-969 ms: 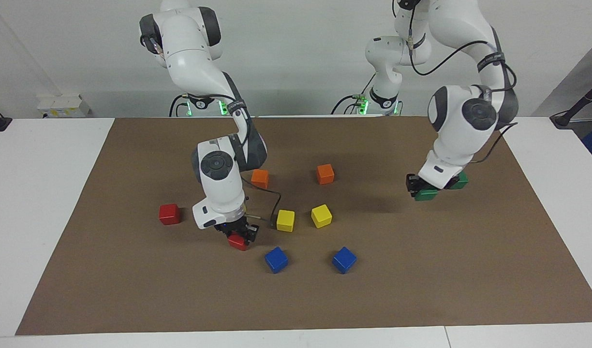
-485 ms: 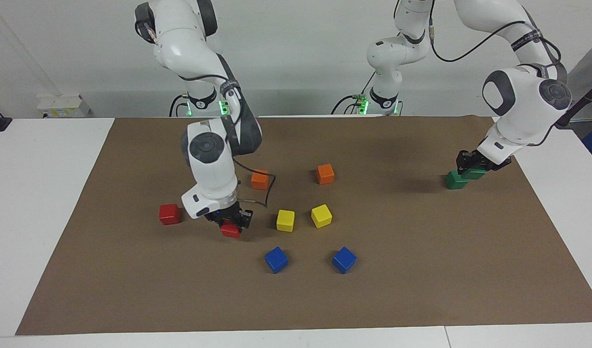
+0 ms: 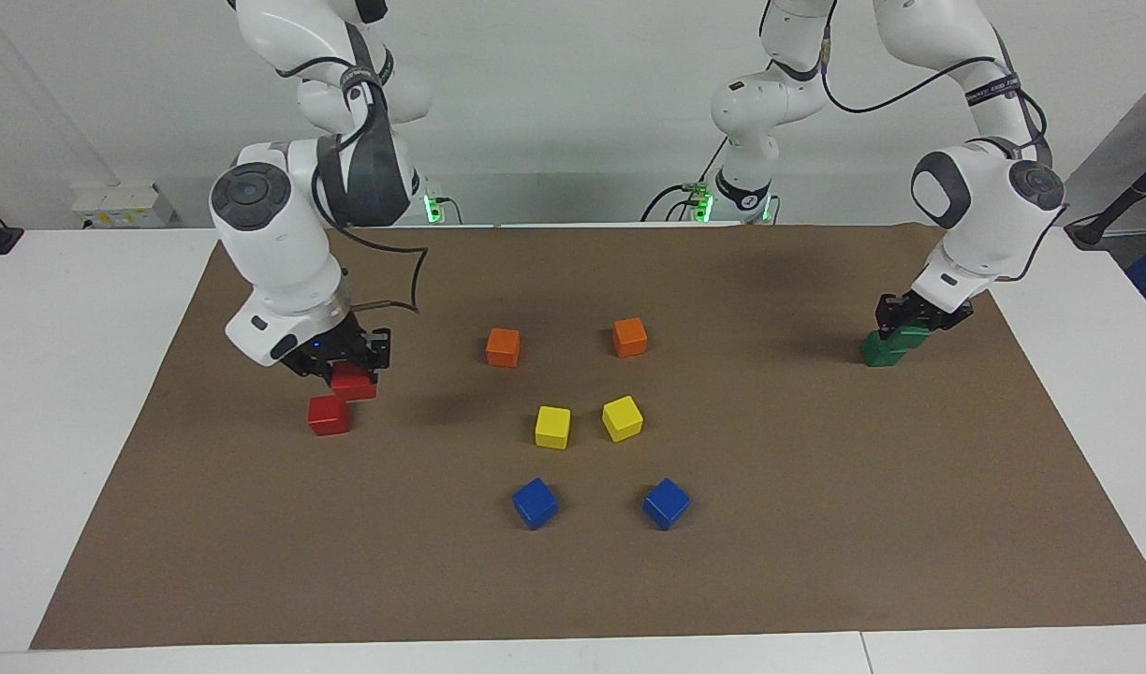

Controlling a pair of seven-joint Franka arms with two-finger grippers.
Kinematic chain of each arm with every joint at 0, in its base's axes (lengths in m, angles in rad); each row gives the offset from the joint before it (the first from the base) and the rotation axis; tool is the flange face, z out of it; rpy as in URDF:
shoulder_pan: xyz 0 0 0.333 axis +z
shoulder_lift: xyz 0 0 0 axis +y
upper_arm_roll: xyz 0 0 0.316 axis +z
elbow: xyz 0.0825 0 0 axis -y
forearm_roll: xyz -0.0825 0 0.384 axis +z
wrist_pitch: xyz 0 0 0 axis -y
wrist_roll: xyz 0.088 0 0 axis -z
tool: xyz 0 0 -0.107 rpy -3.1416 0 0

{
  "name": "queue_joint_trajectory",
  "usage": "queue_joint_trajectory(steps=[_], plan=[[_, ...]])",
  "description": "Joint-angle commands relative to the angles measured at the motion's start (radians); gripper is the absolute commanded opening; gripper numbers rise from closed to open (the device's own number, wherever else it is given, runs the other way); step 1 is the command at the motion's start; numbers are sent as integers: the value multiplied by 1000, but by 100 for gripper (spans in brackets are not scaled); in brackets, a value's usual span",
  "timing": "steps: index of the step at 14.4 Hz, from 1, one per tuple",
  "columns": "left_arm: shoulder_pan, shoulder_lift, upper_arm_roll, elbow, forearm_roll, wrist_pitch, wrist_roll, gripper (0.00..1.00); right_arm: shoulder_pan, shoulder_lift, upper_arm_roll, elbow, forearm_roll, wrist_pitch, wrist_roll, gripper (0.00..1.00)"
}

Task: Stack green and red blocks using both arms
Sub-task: 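Carry the green cube with the left gripper while the right gripper carries red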

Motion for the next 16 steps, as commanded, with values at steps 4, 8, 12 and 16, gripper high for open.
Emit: queue_joint_trajectory(steps=[4,8,12,16], plan=[[42,-82,-7,-152,-72,165,11,0,-109,-82,11,-257,-1,267,-117,0],[44,-77,-7,-156,-75,190,8,0,-145,-80,11,-286,4,297,-116,0],[44,-63,-7,-169,-77,234,7,0,-137,-85,11,-306,4,298,-119,0],[44,-48,-7,-170,-77,244,7,0,-128,-88,11,-351,4,355,-113,0]])
